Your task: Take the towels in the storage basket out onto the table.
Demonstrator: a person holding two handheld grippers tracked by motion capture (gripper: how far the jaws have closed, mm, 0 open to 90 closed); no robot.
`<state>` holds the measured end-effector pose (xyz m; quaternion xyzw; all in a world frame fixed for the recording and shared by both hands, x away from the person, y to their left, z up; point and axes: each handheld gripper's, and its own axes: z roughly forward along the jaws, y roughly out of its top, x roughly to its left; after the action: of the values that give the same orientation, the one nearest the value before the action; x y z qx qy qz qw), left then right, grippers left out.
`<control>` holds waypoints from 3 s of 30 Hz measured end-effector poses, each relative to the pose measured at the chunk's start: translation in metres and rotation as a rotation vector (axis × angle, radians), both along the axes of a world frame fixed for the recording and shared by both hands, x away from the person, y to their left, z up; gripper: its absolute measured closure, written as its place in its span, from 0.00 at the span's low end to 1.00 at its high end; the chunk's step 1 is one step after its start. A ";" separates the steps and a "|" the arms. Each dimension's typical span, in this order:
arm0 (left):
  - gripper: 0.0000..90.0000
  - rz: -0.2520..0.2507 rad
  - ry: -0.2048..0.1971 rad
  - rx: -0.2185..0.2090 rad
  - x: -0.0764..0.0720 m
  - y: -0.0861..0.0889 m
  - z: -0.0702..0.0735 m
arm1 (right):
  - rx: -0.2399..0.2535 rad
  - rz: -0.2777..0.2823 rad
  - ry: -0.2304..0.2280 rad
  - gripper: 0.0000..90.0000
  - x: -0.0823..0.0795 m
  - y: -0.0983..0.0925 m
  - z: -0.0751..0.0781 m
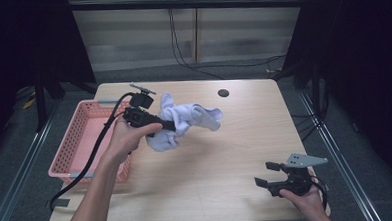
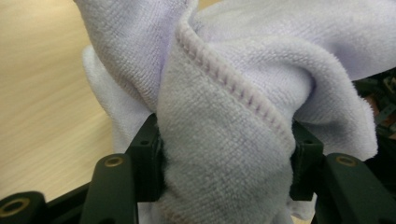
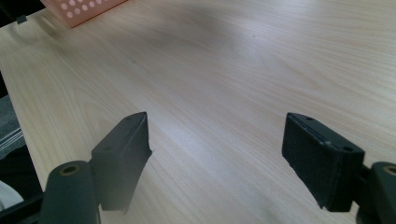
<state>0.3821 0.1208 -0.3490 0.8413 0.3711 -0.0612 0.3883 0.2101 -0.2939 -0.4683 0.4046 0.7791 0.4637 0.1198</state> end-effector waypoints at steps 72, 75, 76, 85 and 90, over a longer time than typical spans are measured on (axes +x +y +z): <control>0.91 -0.037 -0.224 -0.152 -0.097 -0.021 -0.100 | 0.054 0.173 0.070 0.87 0.061 0.086 0.012; 0.91 -0.013 -0.234 -0.201 -0.098 -0.008 -0.092 | 0.075 0.137 0.055 0.88 0.063 0.074 0.016; 0.91 -0.007 -0.235 -0.211 -0.097 -0.003 -0.089 | 0.082 0.120 0.046 0.88 0.064 0.069 0.018; 0.93 0.112 -0.285 -0.252 -0.105 0.039 -0.070 | 0.155 -0.069 -0.032 0.90 0.066 0.008 0.045; 0.93 0.118 -0.251 -0.231 -0.110 0.053 -0.075 | 0.127 -0.191 -0.065 0.89 0.065 -0.029 0.047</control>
<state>0.2721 0.1742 -0.4239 0.7687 0.3591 0.0248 0.5286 0.2754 -0.3228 -0.4210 0.4686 0.7017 0.5113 0.1631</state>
